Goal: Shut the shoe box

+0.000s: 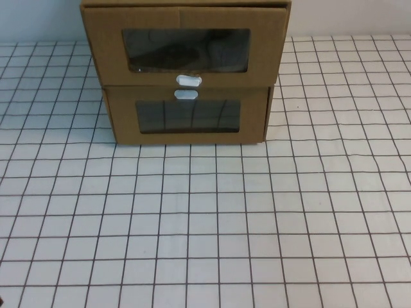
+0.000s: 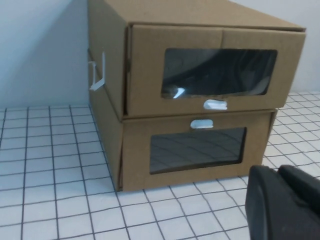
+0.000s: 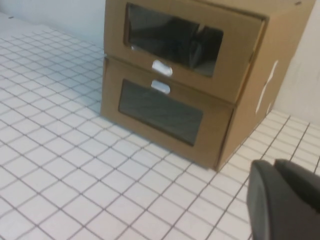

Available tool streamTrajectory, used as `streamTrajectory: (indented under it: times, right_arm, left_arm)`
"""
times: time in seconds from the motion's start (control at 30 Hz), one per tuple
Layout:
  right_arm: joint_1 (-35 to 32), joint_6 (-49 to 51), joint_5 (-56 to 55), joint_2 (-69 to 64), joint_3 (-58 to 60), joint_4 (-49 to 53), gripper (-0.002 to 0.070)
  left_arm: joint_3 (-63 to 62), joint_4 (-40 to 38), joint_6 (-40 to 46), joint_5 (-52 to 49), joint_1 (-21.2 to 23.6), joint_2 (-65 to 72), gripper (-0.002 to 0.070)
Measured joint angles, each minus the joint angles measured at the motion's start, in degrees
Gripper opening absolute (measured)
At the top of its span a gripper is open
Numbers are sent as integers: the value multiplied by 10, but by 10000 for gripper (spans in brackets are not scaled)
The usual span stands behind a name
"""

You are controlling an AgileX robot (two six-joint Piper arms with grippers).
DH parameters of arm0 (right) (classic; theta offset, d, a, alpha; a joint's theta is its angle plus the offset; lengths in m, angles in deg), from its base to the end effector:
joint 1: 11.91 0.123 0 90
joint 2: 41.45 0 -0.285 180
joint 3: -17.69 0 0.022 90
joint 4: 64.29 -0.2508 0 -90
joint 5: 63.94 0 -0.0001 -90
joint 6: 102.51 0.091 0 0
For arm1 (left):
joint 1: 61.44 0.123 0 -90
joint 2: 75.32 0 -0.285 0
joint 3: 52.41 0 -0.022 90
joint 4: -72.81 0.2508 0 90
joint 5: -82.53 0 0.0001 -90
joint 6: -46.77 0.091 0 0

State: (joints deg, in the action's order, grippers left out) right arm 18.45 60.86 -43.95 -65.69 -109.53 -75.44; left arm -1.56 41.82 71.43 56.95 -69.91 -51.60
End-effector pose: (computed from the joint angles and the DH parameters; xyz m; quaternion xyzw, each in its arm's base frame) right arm 0.0571 0.0405 0.3071 -0.2547 0.7022 0.1636 0.6445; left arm 0.0594 -0.0293 0.3149 0.1045 0.7399 -0.1536 0.6465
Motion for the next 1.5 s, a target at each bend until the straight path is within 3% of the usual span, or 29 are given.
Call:
streamTrajectory:
  times: [0.23,0.9,1.17,1.33,1.5]
  right_arm:
    - [0,0,-47,40,85,0,-12]
    - [0,1,-43,42,86,-34,-13]
    - [0,1,-41,42,86,-34,-13]
    - [0,1,-41,42,86,-34,-13]
    - [0,1,-41,42,86,-34,-13]
  left_arm:
    - [75,-4,0,67,0,-8,-2]
    - [78,0,0,82,0,-11,-2]
    - [164,143,-17,129,0,-93,-2]
    - [263,248,-160,183,0,-155,-2]
    - [278,282,-222,99,0,-164,-2]
